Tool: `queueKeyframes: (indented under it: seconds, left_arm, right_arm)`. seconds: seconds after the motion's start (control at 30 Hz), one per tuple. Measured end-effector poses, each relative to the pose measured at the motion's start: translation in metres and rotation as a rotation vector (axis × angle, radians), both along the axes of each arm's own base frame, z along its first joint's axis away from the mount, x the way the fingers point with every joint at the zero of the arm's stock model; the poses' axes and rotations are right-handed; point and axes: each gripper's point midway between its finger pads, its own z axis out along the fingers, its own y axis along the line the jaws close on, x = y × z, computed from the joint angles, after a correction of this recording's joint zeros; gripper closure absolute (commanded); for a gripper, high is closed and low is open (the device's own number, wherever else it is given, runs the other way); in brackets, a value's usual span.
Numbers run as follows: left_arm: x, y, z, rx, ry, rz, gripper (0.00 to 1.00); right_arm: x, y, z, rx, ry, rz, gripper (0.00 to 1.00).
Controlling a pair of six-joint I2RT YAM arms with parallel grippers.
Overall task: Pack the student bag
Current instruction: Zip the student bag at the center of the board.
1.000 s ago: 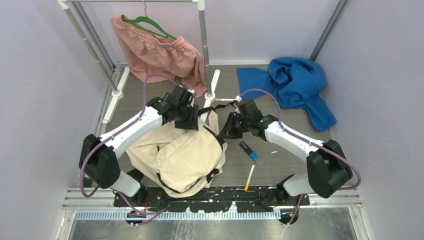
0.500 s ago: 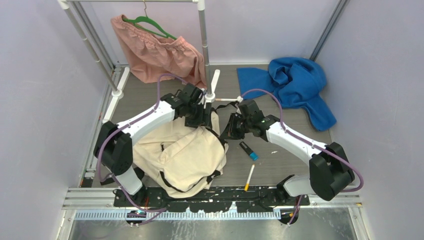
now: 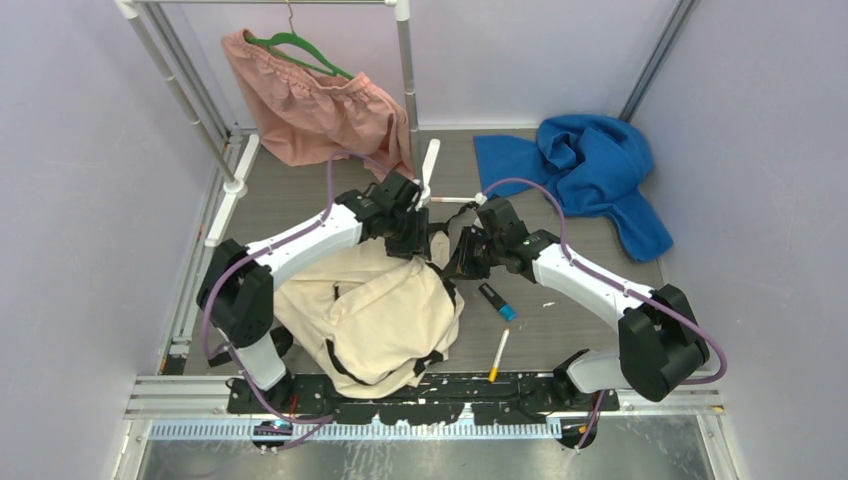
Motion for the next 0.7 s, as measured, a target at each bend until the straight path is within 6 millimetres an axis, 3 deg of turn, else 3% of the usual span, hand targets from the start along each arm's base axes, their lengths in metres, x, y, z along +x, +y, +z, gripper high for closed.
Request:
queueKeyframes:
  seconds: [0.1,0.27,0.5,0.6,0.7]
  left_arm:
    - [-0.001,-0.004,0.009,0.044,-0.052,0.02,0.57]
    - [0.005,-0.002,0.04,0.099,-0.115,0.16,0.62]
    - [0.016,0.017,0.074,0.226,-0.101,0.37,0.62]
    - [0.021,0.012,0.073,0.291,-0.099,0.394,0.61]
    - [0.012,0.003,0.053,0.361,-0.059,0.373,0.56]
  right_arm:
    - [-0.001,0.0,-0.001,-0.002,0.004,0.0,0.99]
    - [-0.001,-0.001,-0.001,-0.003,0.005,0.0,0.99]
    - [-0.001,-0.001,-0.001,-0.002,0.005,0.0,0.99]
    - [-0.001,0.0,-0.001,-0.002,0.005,0.0,0.99]
    - [-0.001,0.0,0.0,-0.002,0.005,-0.001,0.99]
